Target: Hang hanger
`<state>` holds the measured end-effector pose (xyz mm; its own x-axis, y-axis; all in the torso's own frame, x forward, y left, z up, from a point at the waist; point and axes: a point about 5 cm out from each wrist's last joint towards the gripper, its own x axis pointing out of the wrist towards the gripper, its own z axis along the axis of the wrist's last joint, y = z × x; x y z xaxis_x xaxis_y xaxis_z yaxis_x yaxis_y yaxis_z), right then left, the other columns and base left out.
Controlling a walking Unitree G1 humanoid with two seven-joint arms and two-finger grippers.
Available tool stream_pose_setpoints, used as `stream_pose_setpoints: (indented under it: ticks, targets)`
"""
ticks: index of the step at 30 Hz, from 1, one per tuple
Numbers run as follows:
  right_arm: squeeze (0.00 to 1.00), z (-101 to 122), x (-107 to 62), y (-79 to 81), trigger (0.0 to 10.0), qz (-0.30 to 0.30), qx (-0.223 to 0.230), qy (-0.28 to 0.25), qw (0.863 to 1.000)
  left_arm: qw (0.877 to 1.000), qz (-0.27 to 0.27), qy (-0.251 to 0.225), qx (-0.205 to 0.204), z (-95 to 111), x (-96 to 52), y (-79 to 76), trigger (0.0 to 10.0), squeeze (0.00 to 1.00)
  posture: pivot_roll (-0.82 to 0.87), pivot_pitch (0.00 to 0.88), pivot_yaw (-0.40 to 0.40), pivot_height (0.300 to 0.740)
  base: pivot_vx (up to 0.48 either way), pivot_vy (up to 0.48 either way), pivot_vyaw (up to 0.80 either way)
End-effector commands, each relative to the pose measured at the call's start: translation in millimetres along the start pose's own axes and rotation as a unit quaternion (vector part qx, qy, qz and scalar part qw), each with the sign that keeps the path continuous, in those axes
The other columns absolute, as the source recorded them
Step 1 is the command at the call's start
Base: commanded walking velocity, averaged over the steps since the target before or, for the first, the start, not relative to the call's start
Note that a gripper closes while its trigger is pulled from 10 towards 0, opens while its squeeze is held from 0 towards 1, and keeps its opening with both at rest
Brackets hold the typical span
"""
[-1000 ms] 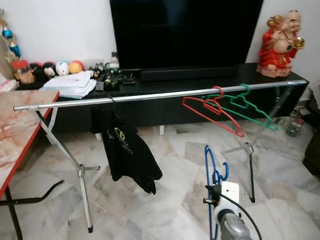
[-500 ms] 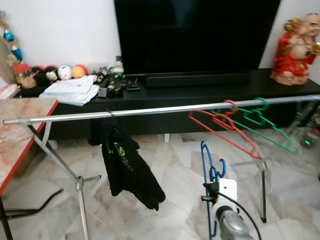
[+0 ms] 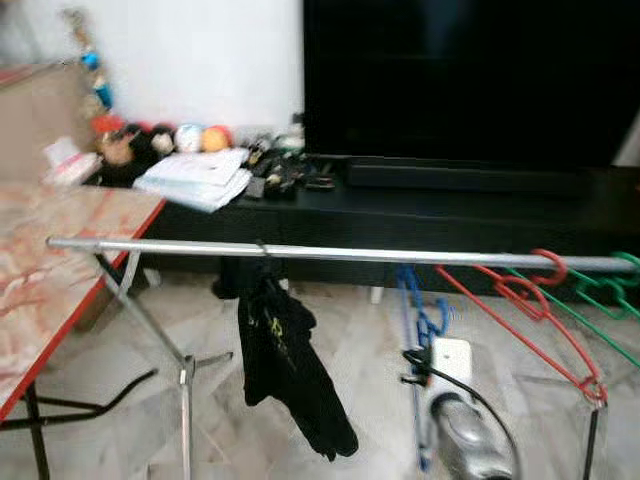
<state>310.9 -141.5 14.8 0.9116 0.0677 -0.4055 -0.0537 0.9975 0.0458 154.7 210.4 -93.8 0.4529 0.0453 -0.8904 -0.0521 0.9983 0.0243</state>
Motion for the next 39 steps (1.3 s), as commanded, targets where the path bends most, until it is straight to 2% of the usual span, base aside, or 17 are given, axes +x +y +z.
stream_pose_setpoints:
  ticks: [1, 5, 9, 14, 18, 21, 29, 34, 39]
  targets:
    - [0.00, 5.8, 0.5, -11.5, 10.0, -0.021, 0.002, -0.010, 1.000, 1.000, -0.001, 0.006, 0.007, -5.8, -0.4, -1.2, 10.0, 0.00, 0.07, 0.013, 0.017, 0.740, 0.000, 0.000, 0.00]
    - [0.00, 22.0, 3.6, -21.2, 10.0, -0.088, 0.036, -0.040, 0.995, 1.000, -0.010, 0.009, 0.022, -6.0, -0.4, -2.7, 10.0, 0.00, 0.08, 0.012, 0.021, 0.740, 0.000, 0.000, 0.00]
    - [0.00, 28.6, 5.9, -20.7, 10.0, -0.100, 0.062, -0.046, 0.992, 1.000, -0.009, 0.009, 0.028, -6.3, -0.5, -1.9, 10.0, 0.00, 0.08, 0.011, 0.024, 0.740, 0.000, 0.000, 0.00]
    - [0.00, 41.2, 10.3, -18.7, 10.0, -0.104, 0.062, -0.051, 0.991, 0.999, -0.007, 0.009, 0.031, -6.5, -0.6, -0.9, 10.0, 0.00, 0.08, 0.007, 0.032, 0.740, 0.000, 0.000, 0.00]
    - [0.00, 48.9, 15.9, -18.5, 10.0, -0.105, 0.036, -0.015, 0.994, 0.999, -0.009, 0.009, 0.033, -6.6, -0.6, -1.1, 10.0, 0.00, 0.09, 0.006, 0.033, 0.740, 0.000, 0.000, 0.00]
    - [0.00, 55.2, 17.7, -19.2, 10.0, -0.103, 0.027, -0.016, 0.994, 0.999, -0.009, 0.009, 0.034, -6.6, -0.6, -1.2, 10.0, 0.00, 0.09, 0.006, 0.032, 0.740, 0.000, 0.000, 0.00]
    - [0.00, 69.3, 22.5, -22.0, 10.0, -0.097, 0.026, 0.017, 0.995, 0.999, -0.008, 0.010, 0.032, -6.9, -0.7, -1.0, 10.0, 0.00, 0.10, 0.009, 0.034, 0.740, 0.000, 0.000, 0.00]
    - [0.00, 83.0, 24.8, -22.3, 10.0, -0.091, 0.020, 0.010, 0.996, 0.999, -0.009, 0.009, 0.033, -6.7, -0.7, -1.0, 10.0, 0.00, 0.11, 0.012, 0.035, 0.740, 0.000, 0.000, 0.00]
    - [0.00, 87.7, 25.9, -22.0, 10.0, -0.082, 0.012, 0.021, 0.996, 0.999, -0.009, 0.009, 0.032, -6.7, -0.7, -0.8, 10.0, 0.00, 0.11, 0.013, 0.036, 0.740, 0.000, 0.000, 0.00]
